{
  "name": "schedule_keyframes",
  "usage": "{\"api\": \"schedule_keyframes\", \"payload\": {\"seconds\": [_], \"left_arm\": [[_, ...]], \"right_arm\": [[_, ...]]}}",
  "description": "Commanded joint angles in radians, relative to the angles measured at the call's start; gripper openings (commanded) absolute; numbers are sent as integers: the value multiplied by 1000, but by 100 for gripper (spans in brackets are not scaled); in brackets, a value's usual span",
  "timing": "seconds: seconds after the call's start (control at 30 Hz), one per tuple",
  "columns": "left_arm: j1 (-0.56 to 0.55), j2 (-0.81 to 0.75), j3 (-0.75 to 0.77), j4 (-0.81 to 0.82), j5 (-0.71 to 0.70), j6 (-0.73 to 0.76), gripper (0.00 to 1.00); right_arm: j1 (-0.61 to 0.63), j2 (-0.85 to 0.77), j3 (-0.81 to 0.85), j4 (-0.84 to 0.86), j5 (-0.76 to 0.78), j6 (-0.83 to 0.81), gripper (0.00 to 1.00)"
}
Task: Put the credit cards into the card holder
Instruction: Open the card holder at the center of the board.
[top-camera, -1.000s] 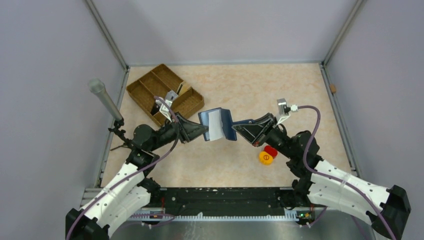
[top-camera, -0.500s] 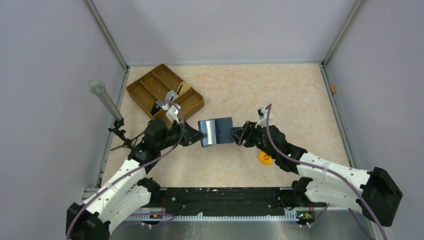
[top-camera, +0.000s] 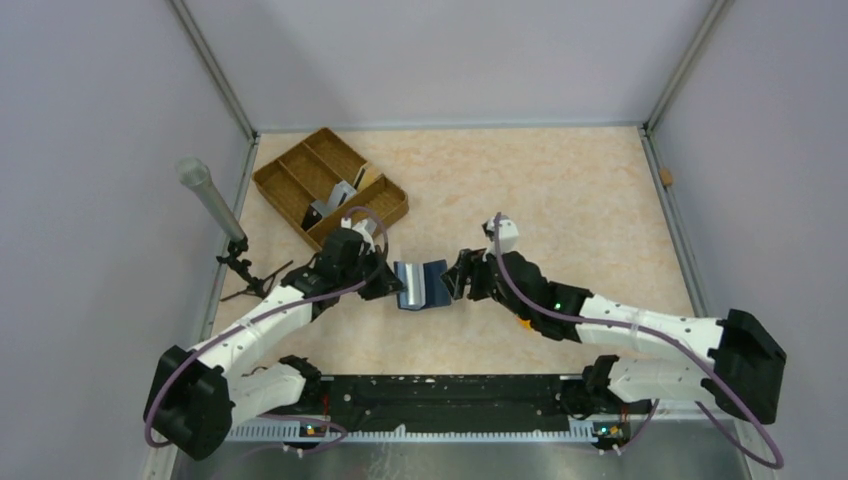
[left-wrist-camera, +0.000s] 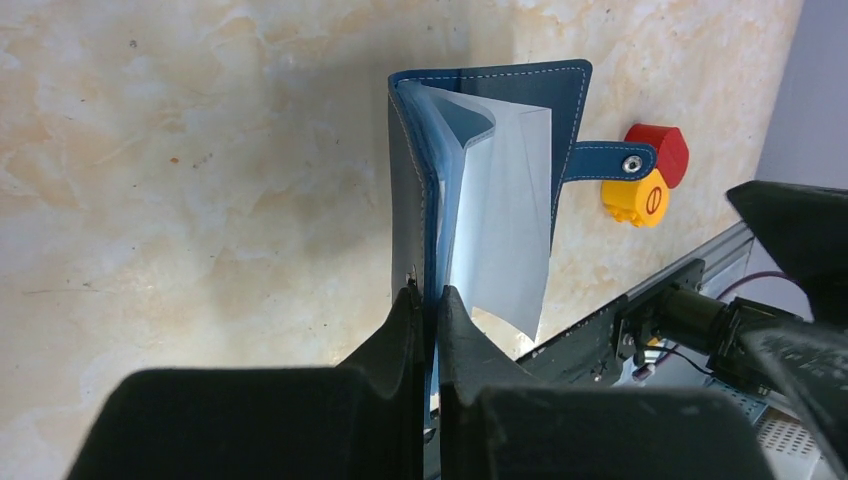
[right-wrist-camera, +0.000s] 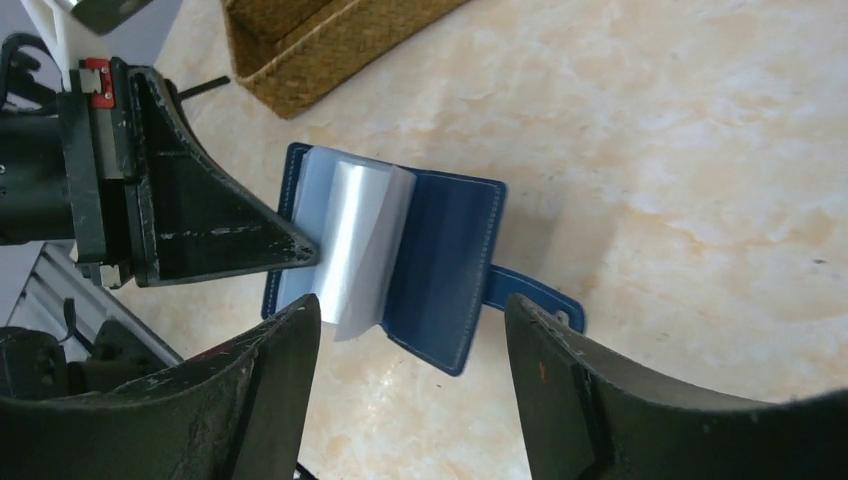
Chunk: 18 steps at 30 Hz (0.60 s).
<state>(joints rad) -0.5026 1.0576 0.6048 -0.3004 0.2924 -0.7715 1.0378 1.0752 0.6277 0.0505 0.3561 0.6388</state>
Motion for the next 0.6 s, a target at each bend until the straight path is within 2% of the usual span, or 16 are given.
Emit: {"api": "schedule_keyframes", "payload": {"seconds": [0.0, 0.3, 0.57], "left_arm": [[-17, 34, 45, 24, -15, 14, 0], [-18, 59, -4, 116, 31, -26, 0], [-19, 86, -26, 150, 49, -32, 0]], "right_arm": [[22, 124, 55, 108, -106, -25, 67], [34, 355, 116, 199, -219, -45, 68], [41, 486, 133, 259, -276, -42, 69]]}}
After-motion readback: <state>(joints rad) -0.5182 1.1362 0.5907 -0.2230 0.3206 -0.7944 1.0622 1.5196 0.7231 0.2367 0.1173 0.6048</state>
